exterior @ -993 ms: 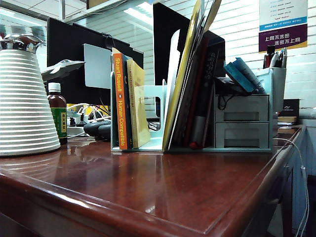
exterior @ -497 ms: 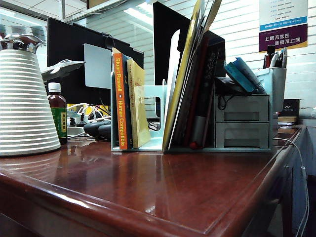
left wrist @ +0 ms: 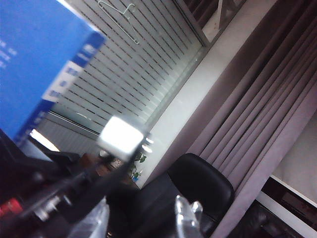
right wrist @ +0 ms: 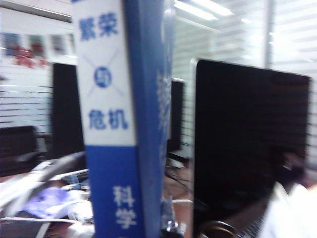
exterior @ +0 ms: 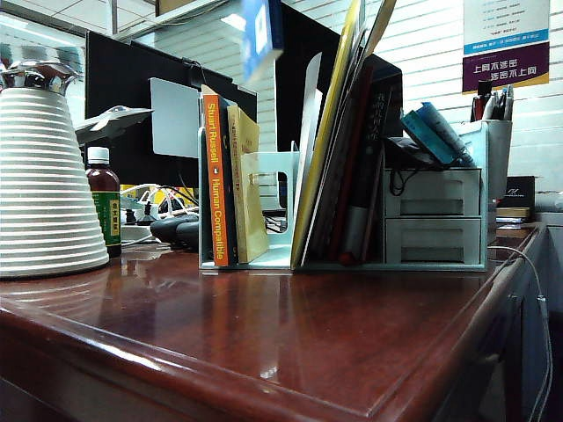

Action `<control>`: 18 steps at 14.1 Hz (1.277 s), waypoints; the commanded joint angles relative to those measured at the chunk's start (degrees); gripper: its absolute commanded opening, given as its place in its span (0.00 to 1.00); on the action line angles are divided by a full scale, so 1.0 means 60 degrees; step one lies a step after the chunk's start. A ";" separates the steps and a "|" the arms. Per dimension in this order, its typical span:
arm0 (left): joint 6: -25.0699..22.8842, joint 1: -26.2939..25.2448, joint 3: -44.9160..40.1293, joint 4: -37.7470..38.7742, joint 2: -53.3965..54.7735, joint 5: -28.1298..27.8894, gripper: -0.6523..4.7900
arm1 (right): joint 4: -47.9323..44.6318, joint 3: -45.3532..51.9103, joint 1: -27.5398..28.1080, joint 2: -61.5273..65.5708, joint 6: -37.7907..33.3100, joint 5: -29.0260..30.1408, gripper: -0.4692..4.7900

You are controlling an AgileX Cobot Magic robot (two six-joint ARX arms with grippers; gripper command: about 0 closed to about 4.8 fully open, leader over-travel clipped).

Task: Pick up the blue book and put it on the bookshelf.

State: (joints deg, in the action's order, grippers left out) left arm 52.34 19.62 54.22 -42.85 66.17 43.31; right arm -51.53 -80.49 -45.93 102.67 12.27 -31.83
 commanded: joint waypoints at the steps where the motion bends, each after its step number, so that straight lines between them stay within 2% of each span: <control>1: -0.0040 0.0011 0.0040 -0.0160 -0.0033 0.0040 0.45 | -0.0918 -0.0200 -0.0004 -0.0007 -0.0047 -0.0233 0.08; 8: 0.0029 0.0011 0.0040 -0.0160 -0.0033 0.0040 0.45 | -0.0721 -0.0204 0.0222 0.0521 -0.0106 -0.0459 0.08; 11: 0.0033 0.0011 0.0040 -0.0160 -0.0033 0.0040 0.45 | 0.0160 -0.0200 0.0317 0.0761 -0.1035 -0.0466 0.08; 17: 0.0069 0.0011 0.0040 -0.0160 -0.0033 0.0036 0.45 | 0.0390 -0.0208 0.0586 0.1249 -0.1515 -0.0412 0.08; 18: 0.0135 0.0011 0.0040 -0.0160 -0.0033 -0.0018 0.45 | 0.0605 -0.0568 0.0838 0.1628 -0.1789 -0.0087 0.08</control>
State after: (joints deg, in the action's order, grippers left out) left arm 52.99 19.62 54.22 -42.87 66.19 43.29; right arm -43.83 -82.15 -41.10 112.62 2.72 -34.85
